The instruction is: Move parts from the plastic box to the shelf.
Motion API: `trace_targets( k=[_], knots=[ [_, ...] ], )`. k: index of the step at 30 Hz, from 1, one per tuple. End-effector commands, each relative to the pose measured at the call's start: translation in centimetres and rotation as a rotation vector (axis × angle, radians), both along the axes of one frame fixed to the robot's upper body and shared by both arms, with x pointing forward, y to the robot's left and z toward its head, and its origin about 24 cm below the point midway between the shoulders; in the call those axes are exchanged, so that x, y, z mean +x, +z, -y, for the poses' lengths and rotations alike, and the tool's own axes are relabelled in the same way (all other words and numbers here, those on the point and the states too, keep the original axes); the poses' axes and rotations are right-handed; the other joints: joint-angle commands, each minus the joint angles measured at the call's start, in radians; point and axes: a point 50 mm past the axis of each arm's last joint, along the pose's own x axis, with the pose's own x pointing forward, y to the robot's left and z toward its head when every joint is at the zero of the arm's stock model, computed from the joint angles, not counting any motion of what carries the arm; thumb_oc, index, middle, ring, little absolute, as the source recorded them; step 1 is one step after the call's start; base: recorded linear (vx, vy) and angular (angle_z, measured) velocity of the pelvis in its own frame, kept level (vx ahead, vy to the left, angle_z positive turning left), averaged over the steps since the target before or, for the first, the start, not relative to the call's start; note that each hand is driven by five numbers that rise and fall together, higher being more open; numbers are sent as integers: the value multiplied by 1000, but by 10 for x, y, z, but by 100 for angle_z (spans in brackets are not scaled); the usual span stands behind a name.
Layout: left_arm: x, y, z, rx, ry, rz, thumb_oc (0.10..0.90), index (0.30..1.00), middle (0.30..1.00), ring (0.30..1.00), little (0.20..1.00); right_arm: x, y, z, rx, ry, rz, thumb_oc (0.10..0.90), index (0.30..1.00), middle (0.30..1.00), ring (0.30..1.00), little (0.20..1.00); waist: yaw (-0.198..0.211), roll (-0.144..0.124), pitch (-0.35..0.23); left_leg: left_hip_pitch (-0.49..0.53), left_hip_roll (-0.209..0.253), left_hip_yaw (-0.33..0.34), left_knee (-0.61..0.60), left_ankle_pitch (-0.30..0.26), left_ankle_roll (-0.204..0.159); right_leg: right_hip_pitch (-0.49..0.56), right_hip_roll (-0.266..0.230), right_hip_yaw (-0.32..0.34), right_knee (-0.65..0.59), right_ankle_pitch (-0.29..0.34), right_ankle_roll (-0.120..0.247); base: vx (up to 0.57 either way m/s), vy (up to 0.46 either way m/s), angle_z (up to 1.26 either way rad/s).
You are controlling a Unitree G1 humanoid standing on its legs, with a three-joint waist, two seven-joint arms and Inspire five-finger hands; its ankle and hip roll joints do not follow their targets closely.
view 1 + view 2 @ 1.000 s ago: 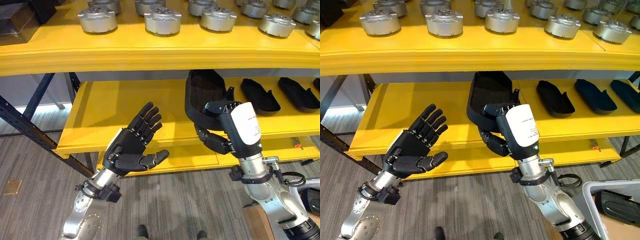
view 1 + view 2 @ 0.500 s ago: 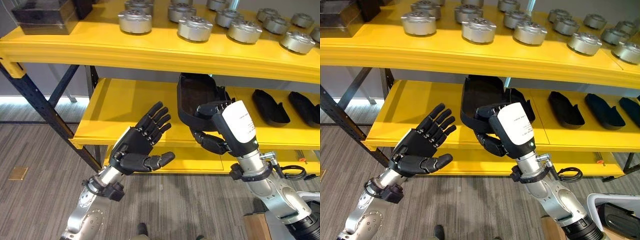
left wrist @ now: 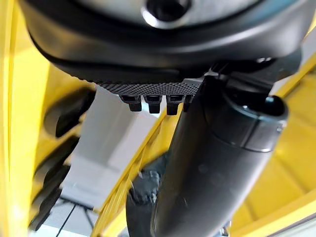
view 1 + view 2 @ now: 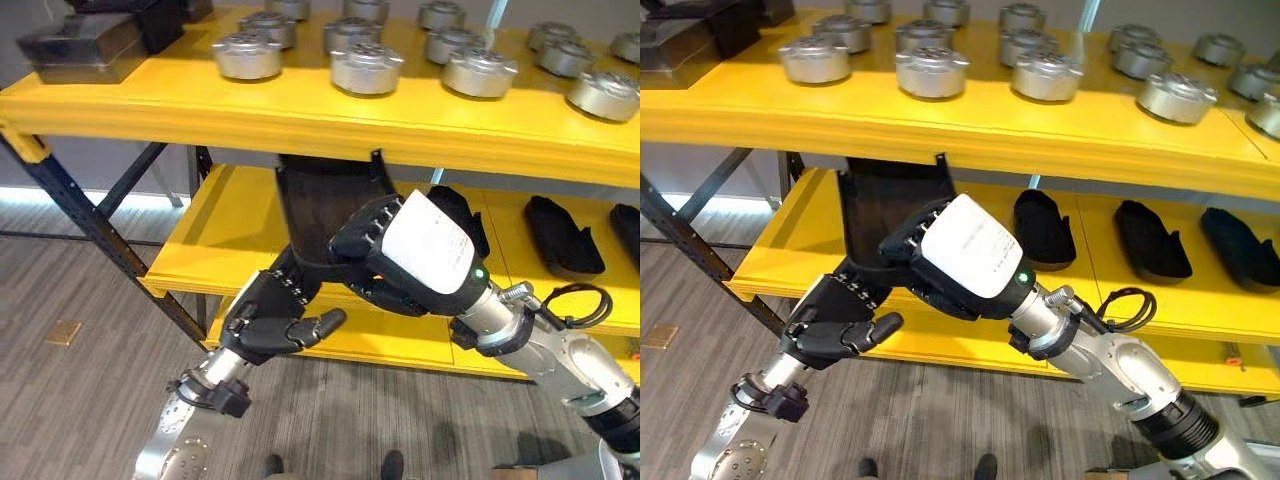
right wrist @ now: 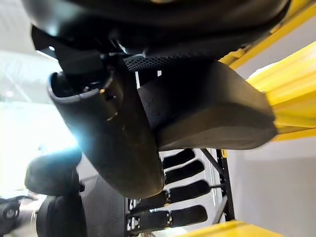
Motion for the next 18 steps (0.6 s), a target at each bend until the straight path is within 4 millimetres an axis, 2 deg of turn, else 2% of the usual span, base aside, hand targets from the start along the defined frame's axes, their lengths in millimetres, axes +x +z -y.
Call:
trace_targets(
  k=[1,5,8,14,18],
  knots=[
    [10,44,4,-27,-33,238,900,1000,1000,1000,1000,20,63,2,237,-49,190,400,300,300,300,300,17,-52,-23,16,-54,34,-8,-39,10,70,-104,-80,29,-89,73,69,-45,-3],
    [11,39,5,-22,-43,209,900,1000,1000,1000,1000,38,65,2,248,-119,183,400,300,300,300,300,30,-45,-18,10,-49,21,-8,-29,4,77,-102,-87,25,-90,70,53,-24,4],
    [13,38,9,-18,-55,194,900,1000,1000,1000,1000,52,58,1,226,-173,155,400,300,300,300,300,36,-34,-9,2,-49,11,-8,-24,4,72,-107,-87,30,-90,71,35,-3,6],
    [15,36,11,-19,-52,179,900,1000,1000,1000,1000,62,47,1,230,-209,85,400,300,300,300,300,38,-27,-1,-2,-53,6,-8,-22,7,71,-111,-81,28,-87,74,20,5,3],
    [20,40,13,-25,-43,199,900,1000,1000,1000,1000,71,34,-5,204,-214,49,400,300,300,300,300,41,-15,30,-36,-53,-1,-8,-9,7,32,-116,-74,47,-89,74,-56,13,11]
  ],
)
